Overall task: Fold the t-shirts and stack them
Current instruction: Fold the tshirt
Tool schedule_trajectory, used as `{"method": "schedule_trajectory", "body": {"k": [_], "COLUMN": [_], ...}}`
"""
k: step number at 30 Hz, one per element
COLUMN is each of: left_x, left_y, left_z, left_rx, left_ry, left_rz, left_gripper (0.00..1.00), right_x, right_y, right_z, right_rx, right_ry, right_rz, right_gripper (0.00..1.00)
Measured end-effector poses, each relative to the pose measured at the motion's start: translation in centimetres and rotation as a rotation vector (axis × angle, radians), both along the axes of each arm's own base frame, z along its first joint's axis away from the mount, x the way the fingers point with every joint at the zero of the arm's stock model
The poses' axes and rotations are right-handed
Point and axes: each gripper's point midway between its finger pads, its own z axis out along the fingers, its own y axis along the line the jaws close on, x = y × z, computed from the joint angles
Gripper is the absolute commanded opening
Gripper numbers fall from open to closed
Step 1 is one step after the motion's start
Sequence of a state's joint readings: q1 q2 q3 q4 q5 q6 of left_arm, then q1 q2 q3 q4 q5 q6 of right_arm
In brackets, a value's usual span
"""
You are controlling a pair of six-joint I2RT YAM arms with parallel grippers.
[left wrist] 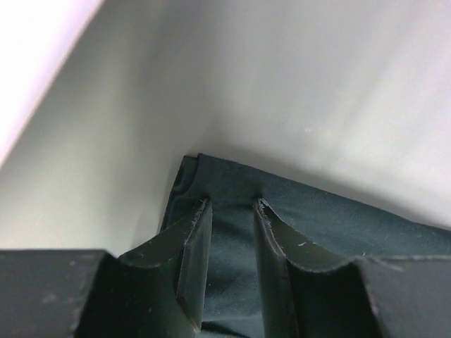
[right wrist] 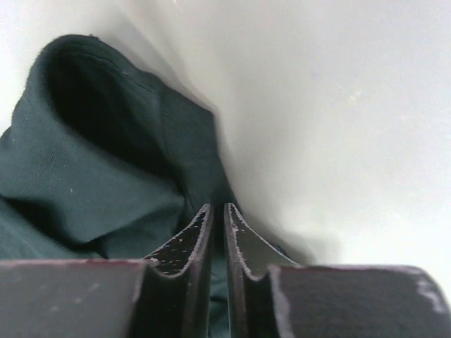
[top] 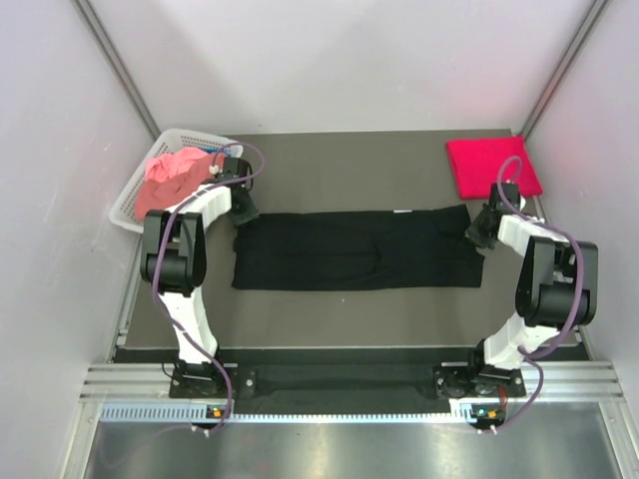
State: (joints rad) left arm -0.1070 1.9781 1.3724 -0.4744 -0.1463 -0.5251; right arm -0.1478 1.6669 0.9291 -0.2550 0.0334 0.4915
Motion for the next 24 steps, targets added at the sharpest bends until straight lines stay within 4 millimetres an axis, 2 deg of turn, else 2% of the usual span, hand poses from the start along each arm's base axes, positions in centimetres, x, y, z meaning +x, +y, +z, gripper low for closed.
{"method": "schedule_trajectory", "body": {"k": [4, 8, 12, 18, 21, 24], "left_x": [-0.9, -2.1, -2.3, -1.9, -1.4, -1.6], "left_y": [0.1, -0.5, -1.9, -6.2, -7.6, -7.7], "left_z": [0.1, 0.6, 1.7, 3.0, 2.3, 0.3], "left_rx": [-0.011, -0.048, -0.102, -0.258, -0.309, -0.319], "left_ry": [0.031, 0.069, 0.071, 0.043, 0.051, 0.092], "left_rz": [-0.008, -0.058, -0.119, -0.258, -0.291, -0.287], "left_gripper": [0.38, 0.39, 0.4, 0.41, 0.41, 0.41], "right_x": [-0.5, -0.1, 1.6, 4.8, 6.5, 6.9], "right_y": [-0.2, 0.1, 0.9, 2.1, 2.5, 3.2], "right_z": [1.0, 2.5, 4.6, 7.2, 6.3, 3.7], "right_rx": [-0.004, 0.01, 0.043, 0.067, 0.096, 0.124], "right_ry": [-0.003, -0.014, -0.069, -0.162, -0.178, -0.138], "right_rz": [-0.01, 0.004, 0.046, 0.094, 0.1, 0.091], "right_gripper": [0.26, 0.34, 0.34, 0.32, 0.32, 0.3]}}
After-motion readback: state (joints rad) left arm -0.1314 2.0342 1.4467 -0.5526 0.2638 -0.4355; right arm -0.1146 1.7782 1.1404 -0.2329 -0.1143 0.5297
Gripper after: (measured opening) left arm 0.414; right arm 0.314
